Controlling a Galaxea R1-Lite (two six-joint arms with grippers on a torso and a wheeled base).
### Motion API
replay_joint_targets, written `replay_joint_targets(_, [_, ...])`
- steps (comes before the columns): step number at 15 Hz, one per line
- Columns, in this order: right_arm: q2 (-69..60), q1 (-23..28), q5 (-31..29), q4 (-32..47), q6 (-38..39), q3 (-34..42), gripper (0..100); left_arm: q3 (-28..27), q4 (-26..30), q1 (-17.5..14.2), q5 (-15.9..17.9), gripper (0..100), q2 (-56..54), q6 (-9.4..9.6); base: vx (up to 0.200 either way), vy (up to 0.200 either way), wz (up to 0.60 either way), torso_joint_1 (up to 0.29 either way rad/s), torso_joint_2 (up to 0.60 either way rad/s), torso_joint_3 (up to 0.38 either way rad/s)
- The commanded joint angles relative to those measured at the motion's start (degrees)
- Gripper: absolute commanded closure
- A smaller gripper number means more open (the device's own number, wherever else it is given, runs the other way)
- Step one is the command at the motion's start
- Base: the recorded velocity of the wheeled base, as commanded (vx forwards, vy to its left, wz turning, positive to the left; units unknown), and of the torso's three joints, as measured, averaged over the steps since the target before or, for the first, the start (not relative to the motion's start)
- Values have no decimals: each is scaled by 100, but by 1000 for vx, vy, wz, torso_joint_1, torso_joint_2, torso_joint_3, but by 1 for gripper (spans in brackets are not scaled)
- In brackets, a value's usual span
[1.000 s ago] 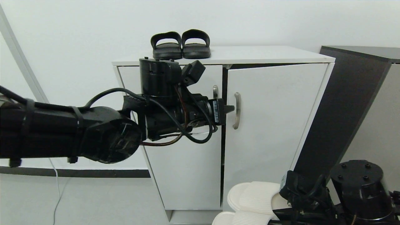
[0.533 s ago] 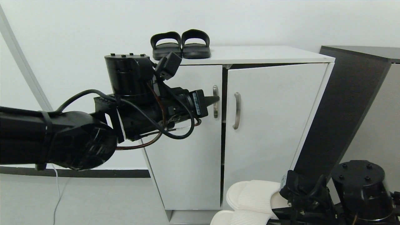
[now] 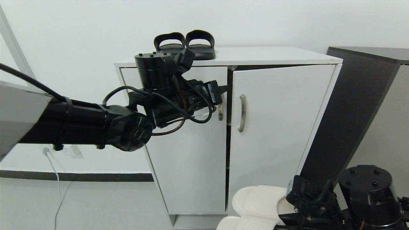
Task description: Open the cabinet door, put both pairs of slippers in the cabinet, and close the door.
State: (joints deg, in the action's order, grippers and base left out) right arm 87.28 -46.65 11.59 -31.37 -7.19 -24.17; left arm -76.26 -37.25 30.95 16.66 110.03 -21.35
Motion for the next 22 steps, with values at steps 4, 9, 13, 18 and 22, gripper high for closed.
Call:
replay_joint_targets(4, [8, -19, 1, -1, -1, -8, 100, -626, -27, 201, -14, 100, 757, -1, 0, 0, 0, 0, 0, 0])
replay_joint_targets(9, [8, -54, 1, 8, -1, 0, 100, -565, -177, 350, -111, 100, 809, 16, -80, 0, 0, 0, 1, 0])
replay_joint_targets(13, [8, -151, 1, 8, -1, 18, 100, 982, -1188, 1124, -199, 100, 27, 43, -200, 0, 0, -1, 0, 1])
replay_joint_targets(18, [-19, -239, -8, -10, -107, 62, 100, 1290, -1372, 1247, -207, 100, -360, 96, -120, 0, 0, 0, -1, 1])
replay_joint_targets(22, [-10, -230, -8, -10, -107, 71, 100, 1984, -1478, 825, -216, 100, -1019, 96, 0, 0, 0, 0, 0, 0])
